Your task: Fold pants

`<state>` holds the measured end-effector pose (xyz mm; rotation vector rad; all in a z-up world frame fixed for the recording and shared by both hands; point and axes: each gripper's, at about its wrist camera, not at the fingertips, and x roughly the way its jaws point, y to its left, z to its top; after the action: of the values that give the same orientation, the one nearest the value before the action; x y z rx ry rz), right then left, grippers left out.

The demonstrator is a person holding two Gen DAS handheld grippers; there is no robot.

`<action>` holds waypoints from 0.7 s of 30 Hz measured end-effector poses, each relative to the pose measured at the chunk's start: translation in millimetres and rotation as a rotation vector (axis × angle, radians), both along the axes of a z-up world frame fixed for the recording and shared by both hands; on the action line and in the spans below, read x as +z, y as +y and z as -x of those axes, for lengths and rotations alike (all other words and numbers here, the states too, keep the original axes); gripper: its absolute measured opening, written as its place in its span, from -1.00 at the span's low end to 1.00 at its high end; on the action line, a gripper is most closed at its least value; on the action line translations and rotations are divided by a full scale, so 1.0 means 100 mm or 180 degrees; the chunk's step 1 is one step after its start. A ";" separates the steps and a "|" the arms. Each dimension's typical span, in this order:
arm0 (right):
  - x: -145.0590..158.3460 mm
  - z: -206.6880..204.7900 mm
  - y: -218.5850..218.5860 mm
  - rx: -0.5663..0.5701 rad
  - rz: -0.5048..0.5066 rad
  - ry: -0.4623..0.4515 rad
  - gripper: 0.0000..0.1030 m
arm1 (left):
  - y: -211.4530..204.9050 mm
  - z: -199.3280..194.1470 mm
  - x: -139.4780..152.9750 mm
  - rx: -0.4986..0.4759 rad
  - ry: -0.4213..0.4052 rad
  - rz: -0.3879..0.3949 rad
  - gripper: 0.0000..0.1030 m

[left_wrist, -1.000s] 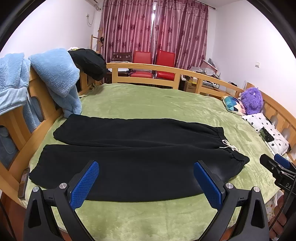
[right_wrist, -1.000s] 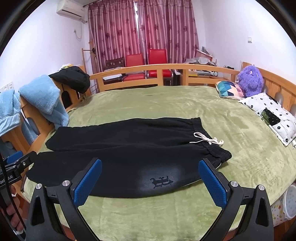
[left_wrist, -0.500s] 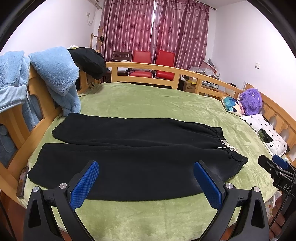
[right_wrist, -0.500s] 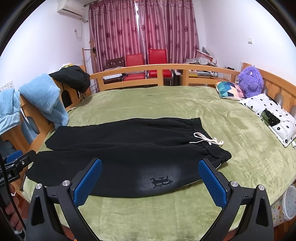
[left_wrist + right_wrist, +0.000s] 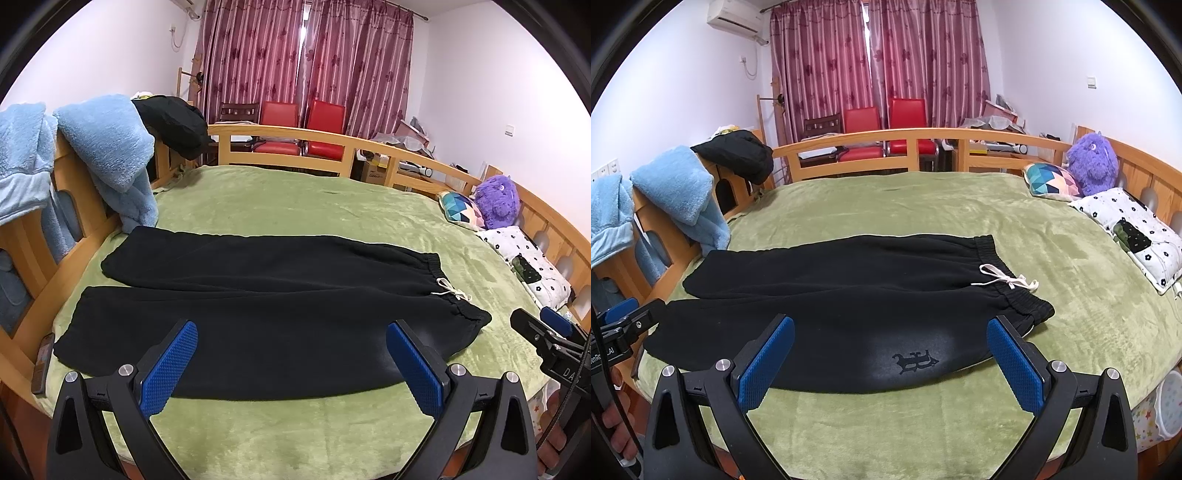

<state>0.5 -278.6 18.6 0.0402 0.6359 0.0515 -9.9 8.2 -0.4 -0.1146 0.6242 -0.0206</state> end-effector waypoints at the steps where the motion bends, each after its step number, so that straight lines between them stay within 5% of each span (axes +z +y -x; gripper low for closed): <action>1: 0.00 0.00 0.00 -0.0004 0.0004 -0.0003 0.98 | 0.00 0.00 0.00 -0.0005 -0.0002 0.0000 1.00; 13: -0.03 0.05 0.00 -0.0067 0.0047 -0.0021 0.98 | 0.04 -0.05 0.05 -0.0001 -0.0022 0.0186 1.00; 21: -0.15 0.08 -0.18 -0.0160 -0.0009 -0.0238 0.98 | 0.22 -0.09 -0.24 0.0111 0.0190 0.0319 1.00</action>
<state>-7.2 -296.3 3.6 0.0567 0.5599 0.0054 -0.7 30.2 -24.1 -0.2236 0.6809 -0.0147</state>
